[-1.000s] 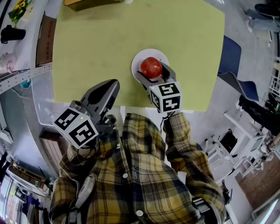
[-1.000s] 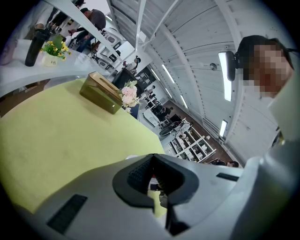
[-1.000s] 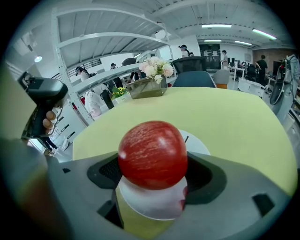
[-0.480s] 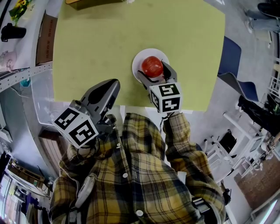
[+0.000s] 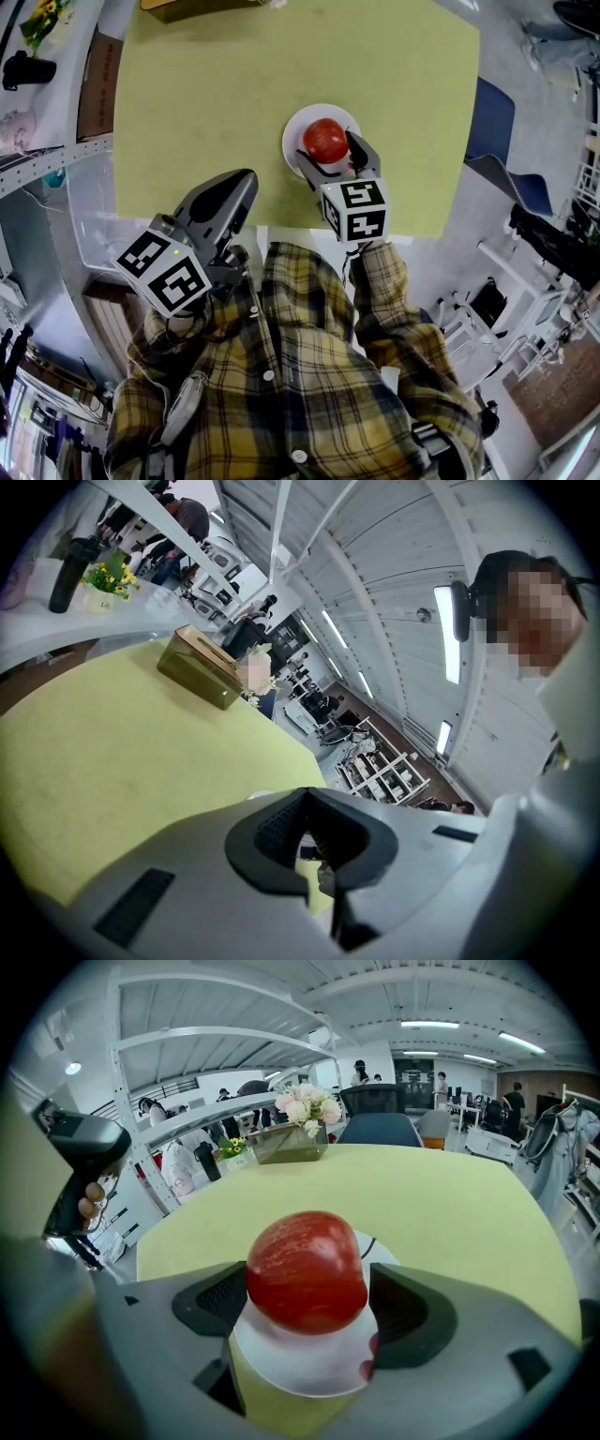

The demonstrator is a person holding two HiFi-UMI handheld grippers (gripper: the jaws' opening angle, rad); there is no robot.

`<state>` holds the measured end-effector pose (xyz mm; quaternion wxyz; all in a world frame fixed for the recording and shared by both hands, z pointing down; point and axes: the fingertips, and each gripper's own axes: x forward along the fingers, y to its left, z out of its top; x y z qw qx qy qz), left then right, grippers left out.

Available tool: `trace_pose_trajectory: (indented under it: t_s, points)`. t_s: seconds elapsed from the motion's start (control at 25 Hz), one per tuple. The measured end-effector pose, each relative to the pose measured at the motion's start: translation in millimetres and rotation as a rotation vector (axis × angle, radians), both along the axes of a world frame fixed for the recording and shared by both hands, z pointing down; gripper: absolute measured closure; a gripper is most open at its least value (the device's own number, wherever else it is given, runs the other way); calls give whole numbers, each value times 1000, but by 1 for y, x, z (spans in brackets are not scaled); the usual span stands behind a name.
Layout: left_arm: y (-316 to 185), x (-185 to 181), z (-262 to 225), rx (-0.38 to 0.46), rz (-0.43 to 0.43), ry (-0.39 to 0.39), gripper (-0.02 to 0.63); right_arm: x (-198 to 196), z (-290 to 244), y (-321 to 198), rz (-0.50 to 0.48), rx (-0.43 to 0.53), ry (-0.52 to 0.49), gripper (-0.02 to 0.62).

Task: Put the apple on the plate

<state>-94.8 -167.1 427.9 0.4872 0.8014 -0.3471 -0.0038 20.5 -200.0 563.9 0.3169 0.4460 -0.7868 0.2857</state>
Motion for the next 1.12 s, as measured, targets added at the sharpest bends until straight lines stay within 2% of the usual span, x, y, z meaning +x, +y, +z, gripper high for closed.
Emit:
trace_pose_trajectory:
  t_s: [0.6,1.12]
  points:
    - [3,3,-23,52,5,17,598,3,-31,7,16,53,11,218]
    - [-9,6,-68,161,19,36,598,-5,-99,7,38,137,-67,218]
